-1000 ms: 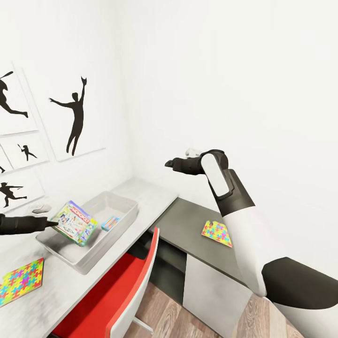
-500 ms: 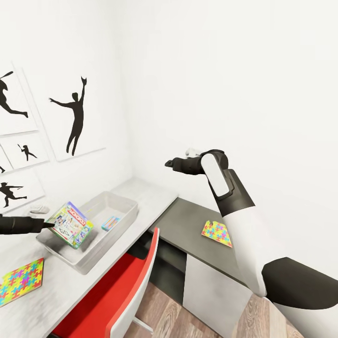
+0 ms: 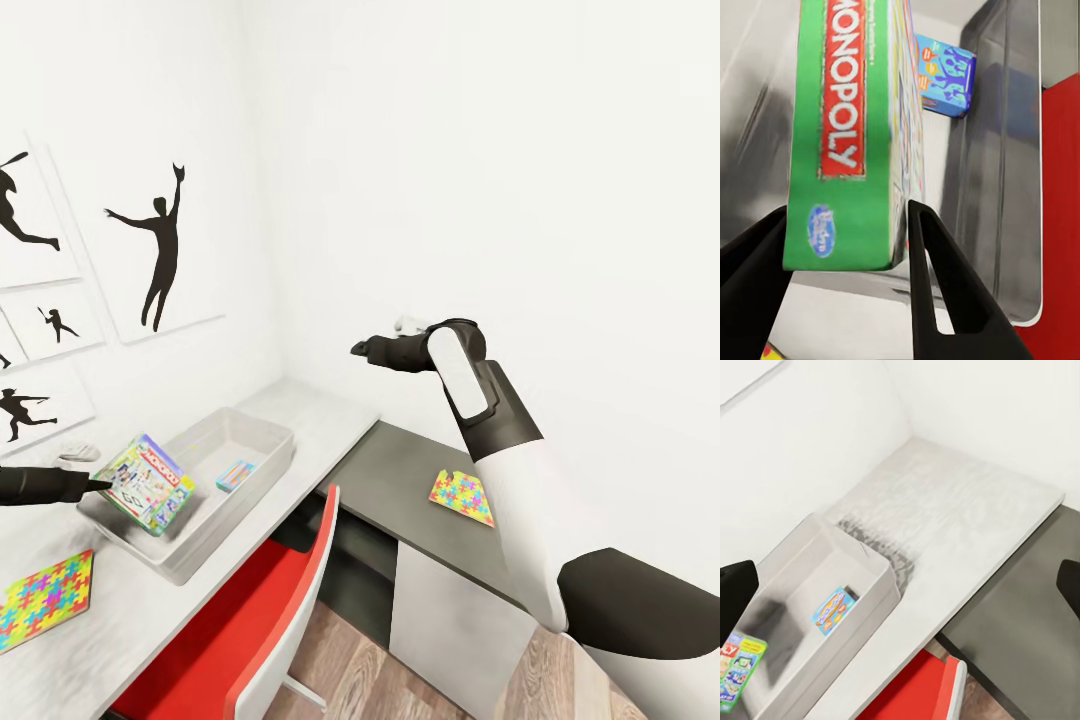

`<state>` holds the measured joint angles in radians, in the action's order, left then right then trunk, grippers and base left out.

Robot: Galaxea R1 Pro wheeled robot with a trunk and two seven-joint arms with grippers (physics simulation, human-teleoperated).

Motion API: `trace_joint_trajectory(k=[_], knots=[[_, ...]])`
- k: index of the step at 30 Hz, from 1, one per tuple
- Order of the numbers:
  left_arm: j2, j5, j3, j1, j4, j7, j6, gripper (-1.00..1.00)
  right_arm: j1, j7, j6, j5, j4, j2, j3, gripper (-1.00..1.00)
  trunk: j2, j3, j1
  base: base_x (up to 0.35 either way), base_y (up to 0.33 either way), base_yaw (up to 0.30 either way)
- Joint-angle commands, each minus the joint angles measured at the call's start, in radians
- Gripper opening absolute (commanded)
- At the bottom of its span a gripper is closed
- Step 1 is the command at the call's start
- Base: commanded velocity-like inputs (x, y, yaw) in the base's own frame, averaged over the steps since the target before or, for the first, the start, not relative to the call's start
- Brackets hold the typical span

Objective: Put all the toys in the child's room - the three board games (two on the bed and one on the table), the two jigsaw puzzles on the table, and the tennis ball on the table - inside the toy box on the table in the child's room.

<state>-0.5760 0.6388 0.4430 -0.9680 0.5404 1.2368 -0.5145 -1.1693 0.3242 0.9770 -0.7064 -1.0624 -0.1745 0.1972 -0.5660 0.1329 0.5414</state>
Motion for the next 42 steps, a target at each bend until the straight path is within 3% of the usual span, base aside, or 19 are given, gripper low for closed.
trace_joint_trajectory(k=[1,15,42], knots=[[0.001,0.009,0.007,-0.002,-0.005,0.008,-0.002,-1.0,-0.001,0.01,0.002,-0.01,-0.001,0.0,0.001,1.0,-0.002,0.002,0.0,0.0,0.0,0.0],[0.002,0.008,0.008,-0.003,-0.05,0.012,0.014,-1.0,-0.001,0.012,0.003,-0.01,-0.001,0.0,0.0,1.0,-0.002,0.002,0.0,0.0,0.0,0.0],[0.008,0.006,0.007,-0.003,-0.053,0.018,0.005,-1.0,-0.001,0.021,0.0,-0.01,-0.001,0.0,0.0,1.0,-0.002,0.002,0.0,0.0,0.018,0.0]])
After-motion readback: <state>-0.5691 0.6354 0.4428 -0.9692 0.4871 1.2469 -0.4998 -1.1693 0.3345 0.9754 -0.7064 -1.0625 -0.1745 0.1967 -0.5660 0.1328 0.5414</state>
